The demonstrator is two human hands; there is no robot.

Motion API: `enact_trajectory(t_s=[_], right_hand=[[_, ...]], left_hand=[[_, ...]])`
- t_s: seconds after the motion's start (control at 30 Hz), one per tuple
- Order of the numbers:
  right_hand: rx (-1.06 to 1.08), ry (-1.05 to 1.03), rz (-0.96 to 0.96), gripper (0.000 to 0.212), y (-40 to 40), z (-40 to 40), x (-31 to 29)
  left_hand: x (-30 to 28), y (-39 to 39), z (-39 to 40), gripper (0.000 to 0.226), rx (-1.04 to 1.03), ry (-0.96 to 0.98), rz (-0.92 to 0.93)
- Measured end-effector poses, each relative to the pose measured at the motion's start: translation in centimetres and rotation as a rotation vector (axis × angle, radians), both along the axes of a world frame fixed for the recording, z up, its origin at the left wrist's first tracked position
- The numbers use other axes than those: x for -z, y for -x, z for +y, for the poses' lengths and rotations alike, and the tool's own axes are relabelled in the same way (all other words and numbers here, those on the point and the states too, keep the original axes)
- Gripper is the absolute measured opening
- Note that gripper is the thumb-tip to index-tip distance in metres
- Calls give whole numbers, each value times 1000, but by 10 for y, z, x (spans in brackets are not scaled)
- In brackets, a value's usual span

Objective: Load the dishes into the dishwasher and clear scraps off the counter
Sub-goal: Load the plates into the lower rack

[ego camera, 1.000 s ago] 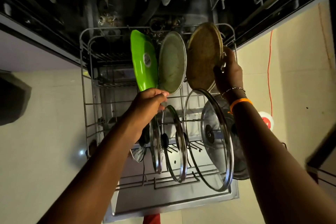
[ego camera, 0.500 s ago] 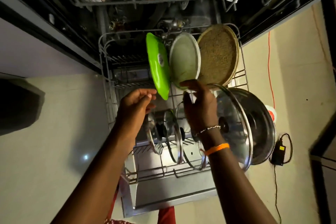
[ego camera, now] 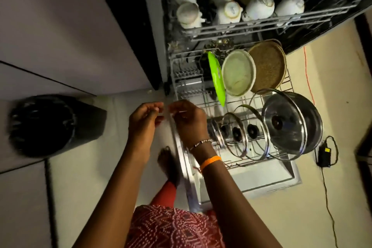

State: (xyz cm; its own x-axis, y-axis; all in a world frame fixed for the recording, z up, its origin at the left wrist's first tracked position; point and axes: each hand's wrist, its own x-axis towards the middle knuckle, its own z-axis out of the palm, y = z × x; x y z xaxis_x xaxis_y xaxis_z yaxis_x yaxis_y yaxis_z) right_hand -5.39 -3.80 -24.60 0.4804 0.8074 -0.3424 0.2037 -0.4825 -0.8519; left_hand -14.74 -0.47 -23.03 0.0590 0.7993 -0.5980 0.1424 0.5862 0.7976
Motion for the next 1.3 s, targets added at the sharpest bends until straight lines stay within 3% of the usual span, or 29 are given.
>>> enact_trajectory(t_s=[0.37, 0.5, 0.7, 1.13, 1.3], right_hand=[[-56, -144, 135, 21, 145, 33, -127], [-137, -204, 191, 27, 205, 28, -174], [-304, -269, 221, 26, 290, 52, -230], [-562, -275, 207, 25, 440, 204, -291], [-500, -247, 297, 24, 463, 258, -299]], left_hand=[[-132, 165, 10, 23, -182, -89, -41], [-181, 217, -8, 19, -147, -140, -61], [-234, 302, -1, 20, -253, -227, -47], [-290, 453, 144, 18, -459, -237, -48], [-306, 487, 195, 20, -505, -210, 5]])
